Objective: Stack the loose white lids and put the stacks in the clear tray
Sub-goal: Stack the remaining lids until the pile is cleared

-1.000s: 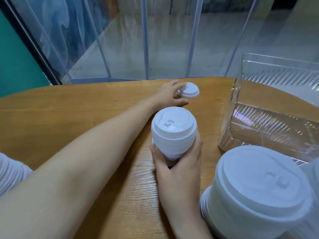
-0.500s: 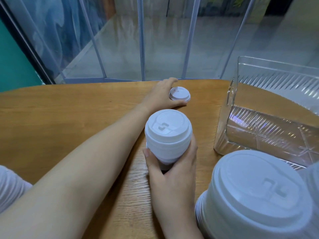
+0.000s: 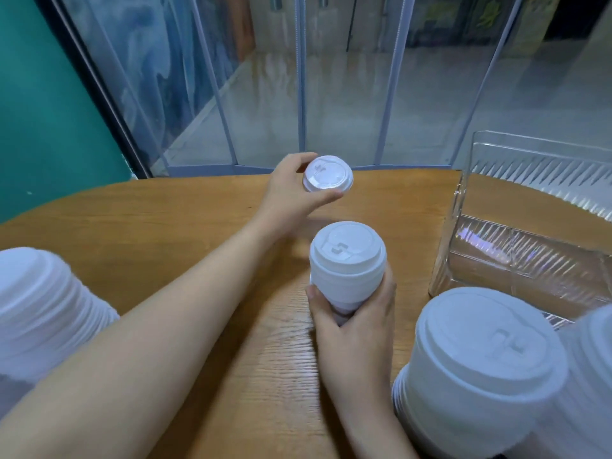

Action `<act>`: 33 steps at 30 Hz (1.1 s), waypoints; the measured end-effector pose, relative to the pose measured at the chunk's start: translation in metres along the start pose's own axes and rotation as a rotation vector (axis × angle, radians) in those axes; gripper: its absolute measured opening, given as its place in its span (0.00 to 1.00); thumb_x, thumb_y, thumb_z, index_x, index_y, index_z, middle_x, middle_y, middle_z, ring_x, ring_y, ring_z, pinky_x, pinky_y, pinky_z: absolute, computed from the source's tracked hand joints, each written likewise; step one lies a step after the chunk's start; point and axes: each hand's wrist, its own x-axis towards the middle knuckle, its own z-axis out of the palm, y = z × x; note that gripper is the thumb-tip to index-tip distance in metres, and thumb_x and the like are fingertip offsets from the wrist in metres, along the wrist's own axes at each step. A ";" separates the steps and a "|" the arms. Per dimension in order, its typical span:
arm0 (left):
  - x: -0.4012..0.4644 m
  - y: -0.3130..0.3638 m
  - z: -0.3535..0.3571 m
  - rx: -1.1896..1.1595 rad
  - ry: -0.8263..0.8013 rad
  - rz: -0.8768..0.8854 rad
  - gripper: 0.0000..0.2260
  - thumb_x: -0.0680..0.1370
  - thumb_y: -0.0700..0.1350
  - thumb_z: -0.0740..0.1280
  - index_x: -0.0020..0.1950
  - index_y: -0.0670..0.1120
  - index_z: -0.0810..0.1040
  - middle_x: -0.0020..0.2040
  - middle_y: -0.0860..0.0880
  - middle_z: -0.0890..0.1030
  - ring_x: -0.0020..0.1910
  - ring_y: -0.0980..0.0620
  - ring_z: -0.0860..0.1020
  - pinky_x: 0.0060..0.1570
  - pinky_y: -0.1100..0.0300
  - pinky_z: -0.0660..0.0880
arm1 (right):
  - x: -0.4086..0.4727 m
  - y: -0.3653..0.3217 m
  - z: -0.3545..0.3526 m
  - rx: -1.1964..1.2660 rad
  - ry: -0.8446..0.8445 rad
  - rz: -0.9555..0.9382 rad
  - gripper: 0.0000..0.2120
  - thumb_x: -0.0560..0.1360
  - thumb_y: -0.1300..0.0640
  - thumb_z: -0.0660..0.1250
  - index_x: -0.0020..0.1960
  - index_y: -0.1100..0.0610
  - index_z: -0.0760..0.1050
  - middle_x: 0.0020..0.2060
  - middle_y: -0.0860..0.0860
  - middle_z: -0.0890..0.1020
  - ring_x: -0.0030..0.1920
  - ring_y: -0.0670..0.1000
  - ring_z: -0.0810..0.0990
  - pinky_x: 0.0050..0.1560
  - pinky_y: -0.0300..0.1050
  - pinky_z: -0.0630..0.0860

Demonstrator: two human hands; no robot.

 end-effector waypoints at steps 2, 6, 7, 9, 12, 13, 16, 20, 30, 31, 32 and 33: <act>-0.028 0.021 -0.030 -0.080 0.089 -0.038 0.29 0.69 0.50 0.83 0.67 0.49 0.78 0.63 0.54 0.80 0.60 0.60 0.77 0.54 0.75 0.70 | 0.000 -0.004 -0.002 0.011 -0.027 0.014 0.45 0.70 0.46 0.79 0.79 0.49 0.59 0.72 0.47 0.72 0.73 0.50 0.70 0.70 0.48 0.69; -0.099 0.054 -0.072 -0.165 0.232 -0.079 0.28 0.69 0.52 0.82 0.66 0.53 0.78 0.63 0.57 0.81 0.63 0.59 0.78 0.64 0.57 0.75 | -0.002 -0.009 -0.003 0.007 -0.039 0.046 0.46 0.70 0.47 0.80 0.80 0.51 0.59 0.73 0.50 0.72 0.72 0.53 0.71 0.64 0.48 0.70; -0.122 0.058 -0.075 -0.152 0.281 -0.079 0.28 0.68 0.53 0.82 0.66 0.54 0.77 0.62 0.57 0.81 0.63 0.59 0.78 0.65 0.54 0.75 | -0.002 -0.011 -0.003 0.004 -0.040 0.048 0.46 0.70 0.47 0.80 0.80 0.51 0.59 0.73 0.51 0.72 0.72 0.54 0.71 0.63 0.49 0.70; -0.167 0.062 -0.074 -0.126 0.362 -0.079 0.29 0.67 0.55 0.81 0.66 0.55 0.77 0.62 0.57 0.80 0.63 0.58 0.78 0.66 0.52 0.74 | -0.002 -0.015 -0.004 0.007 -0.060 0.055 0.46 0.70 0.47 0.80 0.80 0.53 0.59 0.73 0.52 0.73 0.71 0.55 0.72 0.60 0.47 0.69; -0.204 0.064 -0.066 -0.176 0.392 -0.114 0.28 0.66 0.56 0.79 0.65 0.58 0.77 0.63 0.58 0.80 0.64 0.58 0.77 0.67 0.51 0.74 | -0.002 -0.018 -0.006 -0.002 -0.090 0.054 0.46 0.69 0.45 0.80 0.79 0.52 0.60 0.71 0.52 0.74 0.70 0.57 0.73 0.62 0.51 0.72; -0.205 0.065 -0.064 -0.194 0.379 -0.121 0.28 0.66 0.56 0.80 0.65 0.58 0.77 0.63 0.58 0.80 0.64 0.59 0.77 0.67 0.51 0.74 | -0.001 -0.018 -0.007 0.004 -0.095 0.057 0.46 0.69 0.44 0.80 0.79 0.51 0.60 0.71 0.52 0.74 0.70 0.57 0.74 0.64 0.53 0.73; -0.197 0.074 -0.062 -0.183 0.298 -0.104 0.29 0.67 0.52 0.83 0.65 0.59 0.76 0.63 0.58 0.79 0.63 0.61 0.77 0.65 0.62 0.73 | -0.003 -0.019 -0.009 0.055 -0.110 0.068 0.45 0.68 0.40 0.80 0.78 0.47 0.60 0.70 0.50 0.75 0.70 0.54 0.75 0.67 0.58 0.74; -0.193 0.074 -0.049 -0.203 0.281 -0.115 0.36 0.67 0.51 0.83 0.72 0.53 0.73 0.63 0.59 0.79 0.63 0.63 0.77 0.65 0.66 0.72 | -0.007 -0.023 -0.007 0.091 -0.116 0.069 0.46 0.64 0.31 0.75 0.76 0.44 0.61 0.68 0.48 0.76 0.68 0.52 0.77 0.64 0.59 0.77; -0.168 0.076 -0.031 -0.214 0.202 -0.064 0.27 0.66 0.56 0.80 0.62 0.54 0.78 0.58 0.58 0.83 0.60 0.58 0.80 0.62 0.59 0.77 | -0.008 -0.019 -0.004 0.051 -0.151 0.033 0.43 0.63 0.37 0.71 0.75 0.43 0.62 0.67 0.46 0.78 0.67 0.52 0.77 0.65 0.59 0.75; -0.168 0.075 -0.030 -0.210 0.185 -0.065 0.26 0.67 0.54 0.81 0.62 0.54 0.78 0.58 0.58 0.83 0.59 0.58 0.81 0.62 0.59 0.77 | -0.008 -0.018 -0.004 0.050 -0.152 0.031 0.43 0.63 0.37 0.71 0.75 0.43 0.62 0.67 0.46 0.77 0.67 0.51 0.77 0.65 0.58 0.75; -0.168 0.074 -0.030 -0.204 0.167 -0.068 0.26 0.68 0.52 0.82 0.63 0.53 0.78 0.58 0.57 0.83 0.59 0.58 0.81 0.61 0.60 0.77 | -0.008 -0.018 -0.004 0.054 -0.153 0.029 0.42 0.64 0.38 0.71 0.76 0.44 0.62 0.67 0.46 0.77 0.67 0.50 0.77 0.66 0.58 0.75; -0.168 0.074 -0.030 -0.196 0.151 -0.071 0.25 0.69 0.50 0.82 0.63 0.53 0.78 0.59 0.56 0.83 0.60 0.59 0.80 0.61 0.61 0.77 | -0.007 -0.018 -0.004 0.061 -0.157 0.031 0.42 0.64 0.38 0.71 0.76 0.44 0.63 0.68 0.45 0.77 0.68 0.49 0.76 0.67 0.57 0.74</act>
